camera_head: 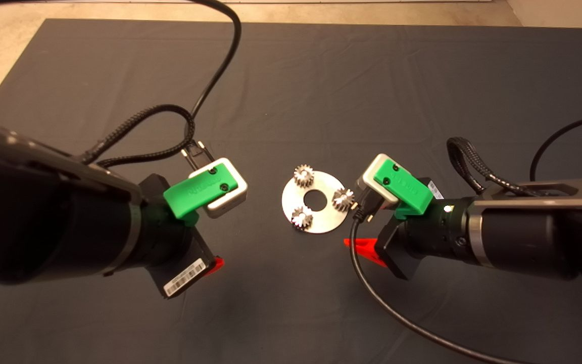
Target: Install three planetary gears onto the carrier pins
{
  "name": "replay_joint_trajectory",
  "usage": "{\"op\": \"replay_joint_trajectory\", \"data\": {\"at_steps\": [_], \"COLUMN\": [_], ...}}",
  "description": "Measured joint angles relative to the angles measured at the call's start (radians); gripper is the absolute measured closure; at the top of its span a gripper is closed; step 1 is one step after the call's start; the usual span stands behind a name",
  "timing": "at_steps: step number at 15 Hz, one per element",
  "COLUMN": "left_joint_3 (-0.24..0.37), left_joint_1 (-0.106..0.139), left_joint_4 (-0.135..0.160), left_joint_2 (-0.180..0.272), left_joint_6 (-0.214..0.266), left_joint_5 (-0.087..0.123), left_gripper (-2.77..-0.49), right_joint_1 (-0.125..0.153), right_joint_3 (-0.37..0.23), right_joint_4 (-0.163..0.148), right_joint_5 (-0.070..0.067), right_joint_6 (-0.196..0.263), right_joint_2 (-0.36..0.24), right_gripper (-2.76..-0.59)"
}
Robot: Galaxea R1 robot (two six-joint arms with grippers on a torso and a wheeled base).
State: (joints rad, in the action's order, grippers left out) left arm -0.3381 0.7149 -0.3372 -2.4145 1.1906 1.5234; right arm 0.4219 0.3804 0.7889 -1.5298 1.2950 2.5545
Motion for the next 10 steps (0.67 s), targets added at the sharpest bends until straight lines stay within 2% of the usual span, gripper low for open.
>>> {"op": "replay_joint_trajectory", "data": {"at_steps": [1, 2, 3, 4, 5, 6, 8, 10], "left_joint_3": [0.0, 0.001, 0.001, 0.002, 0.002, 0.003, 0.005, 0.005], "left_joint_1": [0.0, -0.013, -0.051, -0.113, -0.17, -0.201, -0.204, -0.204], "left_joint_4": [-0.008, -0.029, -0.06, -0.086, -0.1, -0.109, -0.136, -0.142], "left_joint_2": [0.002, 0.005, 0.008, 0.016, 0.023, 0.032, 0.056, 0.069], "left_joint_6": [0.005, 0.012, 0.022, 0.027, 0.029, 0.033, 0.036, 0.037], "left_joint_5": [0.0, 0.001, 0.0, 0.001, 0.001, 0.001, 0.002, 0.002], "left_gripper": [-1.92, -1.92, -1.92, -1.92, -1.92, -1.92, -1.92, -1.92], "right_joint_1": [0.0, -0.001, -0.001, -0.003, -0.009, -0.012, -0.017, -0.038], "right_joint_3": [0.0, 0.0, 0.0, 0.0, 0.0, 0.0, 0.0, 0.0], "right_joint_4": [0.001, 0.001, 0.004, 0.006, 0.007, 0.008, 0.009, 0.012], "right_joint_5": [0.0, 0.0, 0.0, 0.0, 0.0, 0.001, 0.0, -0.004], "right_joint_6": [0.015, 0.024, 0.032, 0.038, 0.041, 0.044, 0.05, 0.053], "right_joint_2": [0.005, 0.009, 0.012, 0.01, 0.001, -0.011, -0.043, -0.062], "right_gripper": [-1.89, -1.89, -1.89, -1.89, -1.89, -1.89, -1.89, -1.89]}}
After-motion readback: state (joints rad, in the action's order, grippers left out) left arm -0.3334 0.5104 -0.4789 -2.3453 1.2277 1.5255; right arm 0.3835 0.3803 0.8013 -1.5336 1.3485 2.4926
